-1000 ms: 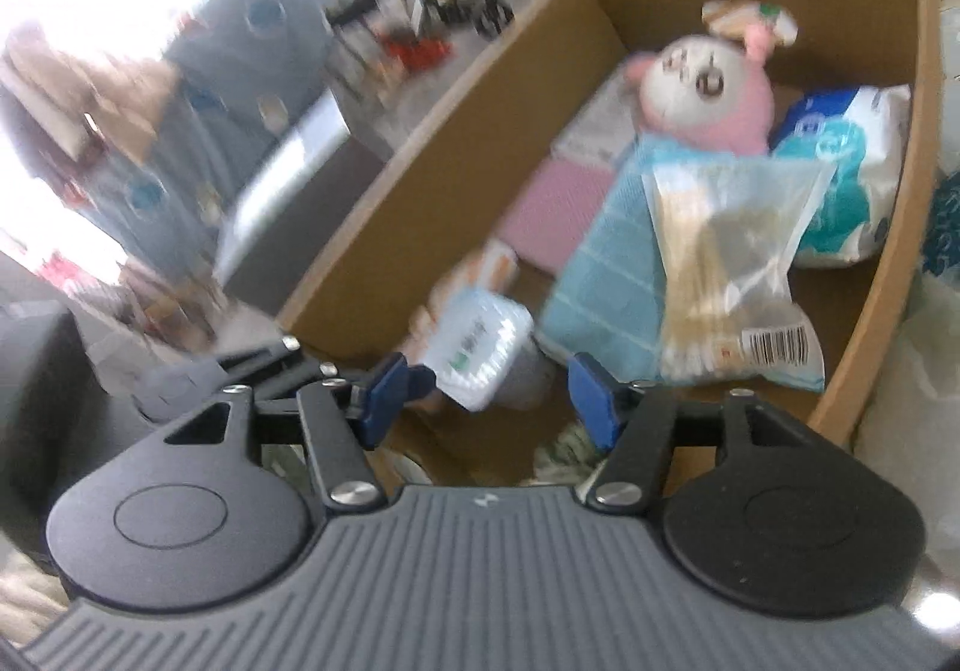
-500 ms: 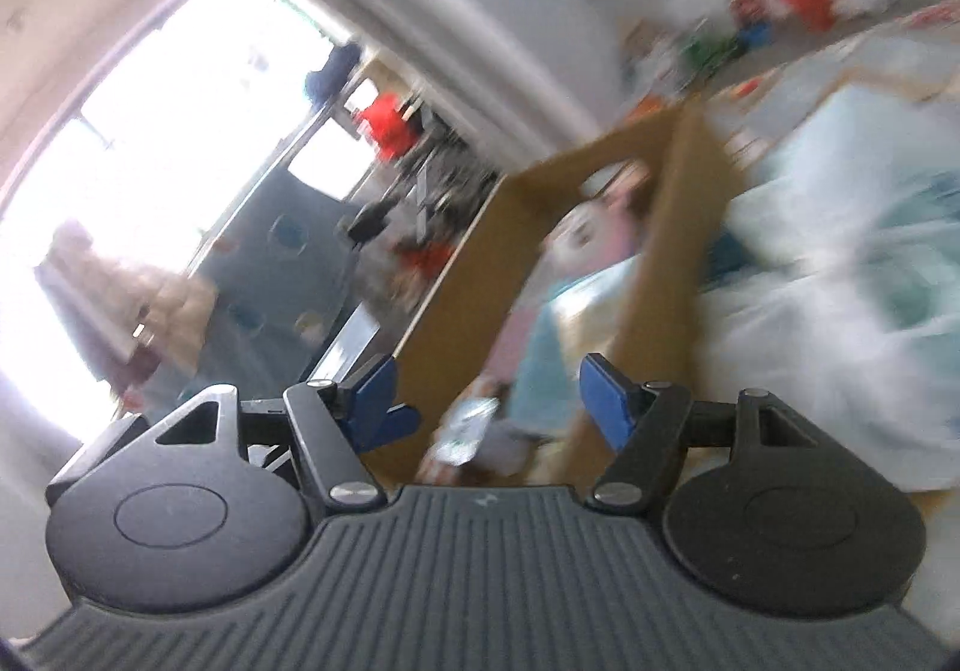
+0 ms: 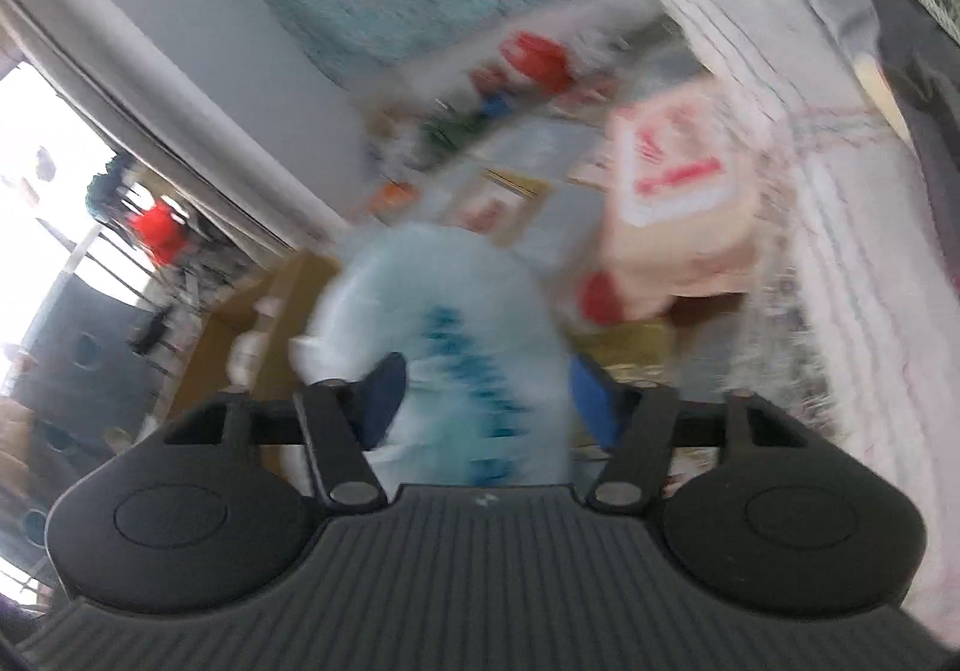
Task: Organize soft objects
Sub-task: 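Move the open right tool down to the gold-wrapped small box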
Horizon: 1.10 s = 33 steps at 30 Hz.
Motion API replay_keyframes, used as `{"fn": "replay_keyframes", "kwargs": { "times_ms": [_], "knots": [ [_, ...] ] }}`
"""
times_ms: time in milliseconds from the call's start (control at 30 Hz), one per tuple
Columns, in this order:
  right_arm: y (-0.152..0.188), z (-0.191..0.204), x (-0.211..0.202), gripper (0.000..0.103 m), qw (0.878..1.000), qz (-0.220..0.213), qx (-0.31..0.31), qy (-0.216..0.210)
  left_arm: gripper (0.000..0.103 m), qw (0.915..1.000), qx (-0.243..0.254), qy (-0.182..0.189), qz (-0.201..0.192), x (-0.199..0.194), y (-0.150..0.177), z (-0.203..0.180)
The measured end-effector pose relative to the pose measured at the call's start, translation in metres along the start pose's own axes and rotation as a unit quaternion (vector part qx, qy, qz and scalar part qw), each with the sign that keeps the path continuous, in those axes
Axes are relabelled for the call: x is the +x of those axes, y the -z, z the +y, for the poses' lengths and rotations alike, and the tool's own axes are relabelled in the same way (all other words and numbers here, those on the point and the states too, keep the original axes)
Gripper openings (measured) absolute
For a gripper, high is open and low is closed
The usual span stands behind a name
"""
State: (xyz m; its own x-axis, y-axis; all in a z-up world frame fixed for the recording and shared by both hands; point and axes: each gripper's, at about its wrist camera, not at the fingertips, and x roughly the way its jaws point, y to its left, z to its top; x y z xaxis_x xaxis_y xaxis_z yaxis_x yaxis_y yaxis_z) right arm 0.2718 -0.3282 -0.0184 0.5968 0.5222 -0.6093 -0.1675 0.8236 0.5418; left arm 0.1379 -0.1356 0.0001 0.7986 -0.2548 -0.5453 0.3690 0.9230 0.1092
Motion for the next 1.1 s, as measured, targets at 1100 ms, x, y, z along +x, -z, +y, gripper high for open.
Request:
{"fn": "replay_keyframes", "kwargs": {
  "times_ms": [1100],
  "knots": [
    [0.079, -0.02, 0.031, 0.039, 0.992, 0.113, 0.055, -0.006, 0.061, 0.9899, 0.016, 0.098, 0.101, -0.001, 0.063, -0.011]
  ]
}}
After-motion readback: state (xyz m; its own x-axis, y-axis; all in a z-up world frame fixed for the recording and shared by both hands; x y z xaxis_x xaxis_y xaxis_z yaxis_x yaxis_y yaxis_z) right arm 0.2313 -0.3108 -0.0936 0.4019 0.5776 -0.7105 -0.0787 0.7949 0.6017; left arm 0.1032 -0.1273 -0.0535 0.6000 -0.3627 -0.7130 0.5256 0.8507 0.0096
